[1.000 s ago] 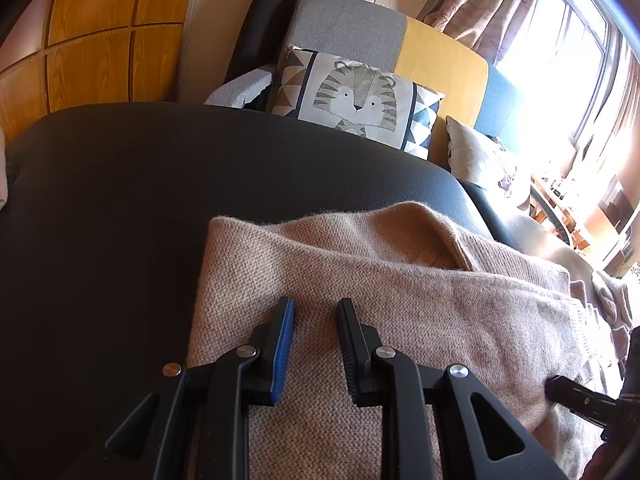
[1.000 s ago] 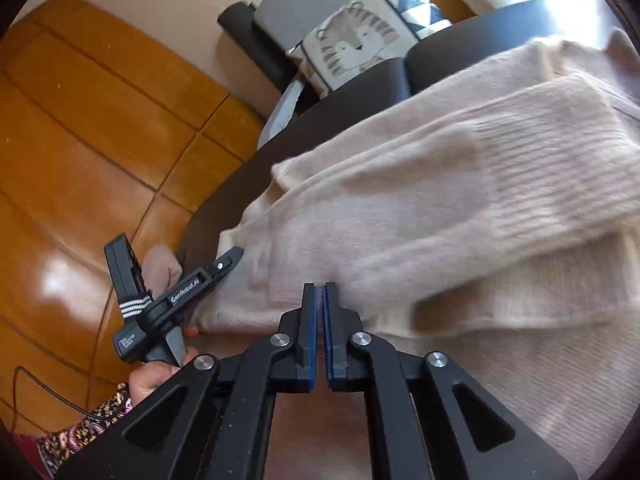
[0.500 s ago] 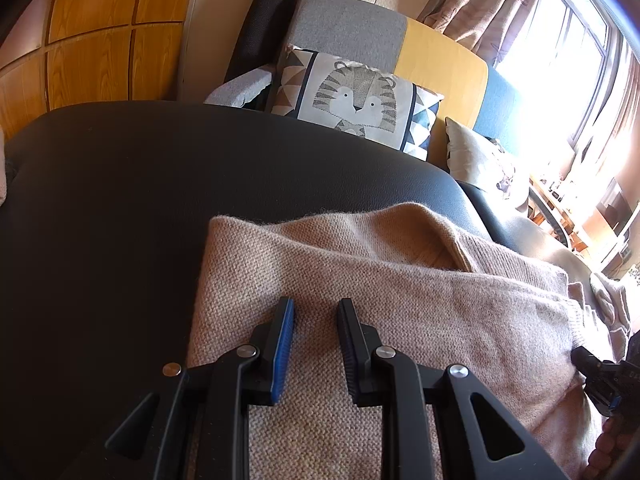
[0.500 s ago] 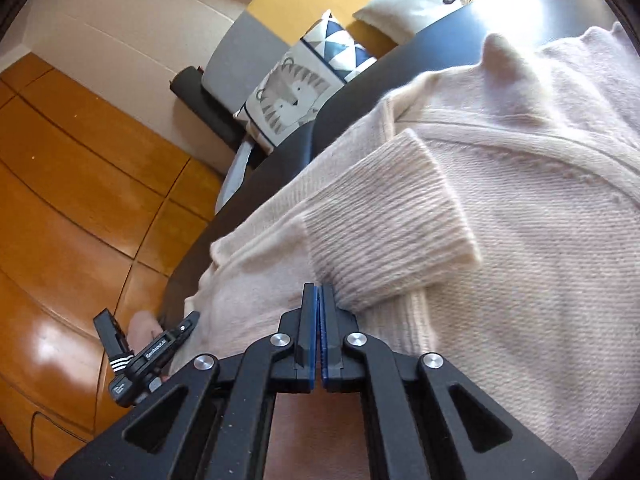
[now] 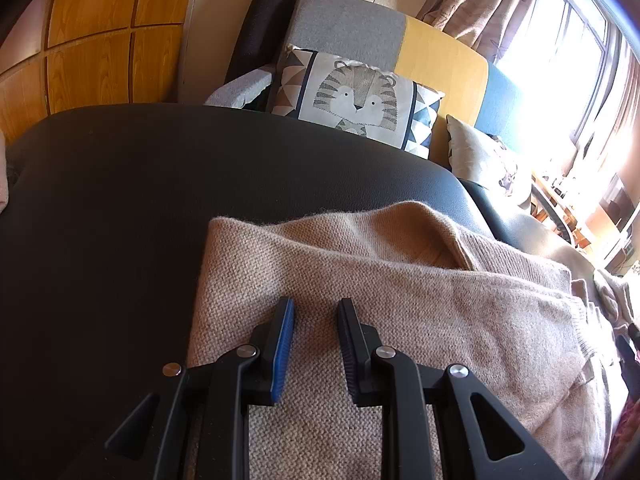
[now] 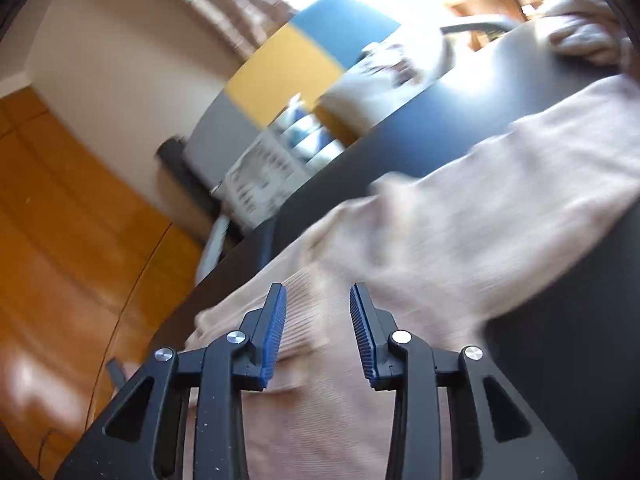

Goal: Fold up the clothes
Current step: 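Grasp the other ribbed sleeve cuff with the right gripper and lift it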

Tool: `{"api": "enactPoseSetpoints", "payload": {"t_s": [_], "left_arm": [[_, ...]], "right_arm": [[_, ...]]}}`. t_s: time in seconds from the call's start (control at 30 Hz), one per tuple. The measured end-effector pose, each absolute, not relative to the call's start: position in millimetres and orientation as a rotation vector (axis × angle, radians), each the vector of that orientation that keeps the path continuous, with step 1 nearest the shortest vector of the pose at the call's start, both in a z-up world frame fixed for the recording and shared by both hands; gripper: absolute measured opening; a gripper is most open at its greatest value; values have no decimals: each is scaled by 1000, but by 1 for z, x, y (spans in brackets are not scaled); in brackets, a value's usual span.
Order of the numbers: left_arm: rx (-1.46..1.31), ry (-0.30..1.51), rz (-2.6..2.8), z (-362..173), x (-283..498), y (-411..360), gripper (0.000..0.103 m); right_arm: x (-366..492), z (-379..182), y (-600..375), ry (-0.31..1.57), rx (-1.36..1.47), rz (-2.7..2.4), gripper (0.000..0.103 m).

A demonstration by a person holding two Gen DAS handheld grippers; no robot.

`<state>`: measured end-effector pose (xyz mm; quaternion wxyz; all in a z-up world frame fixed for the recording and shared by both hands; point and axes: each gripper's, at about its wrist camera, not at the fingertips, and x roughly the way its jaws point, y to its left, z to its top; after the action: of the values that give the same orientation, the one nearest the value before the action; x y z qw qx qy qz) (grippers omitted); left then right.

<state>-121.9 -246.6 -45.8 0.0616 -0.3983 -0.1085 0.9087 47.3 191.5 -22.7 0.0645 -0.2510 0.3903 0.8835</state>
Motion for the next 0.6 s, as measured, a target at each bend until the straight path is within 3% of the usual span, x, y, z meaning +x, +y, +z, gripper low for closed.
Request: {"api": "enactPoseSetpoints", "payload": {"t_s": [0.47, 0.6], "left_arm": [[-1216, -281, 2766, -44, -122, -243, 22], [-1218, -269, 2770, -44, -121, -242, 22]], "right_arm": [[165, -35, 402, 1129, -540, 2122, 36], [173, -43, 433, 1180, -520, 2031, 44]]}}
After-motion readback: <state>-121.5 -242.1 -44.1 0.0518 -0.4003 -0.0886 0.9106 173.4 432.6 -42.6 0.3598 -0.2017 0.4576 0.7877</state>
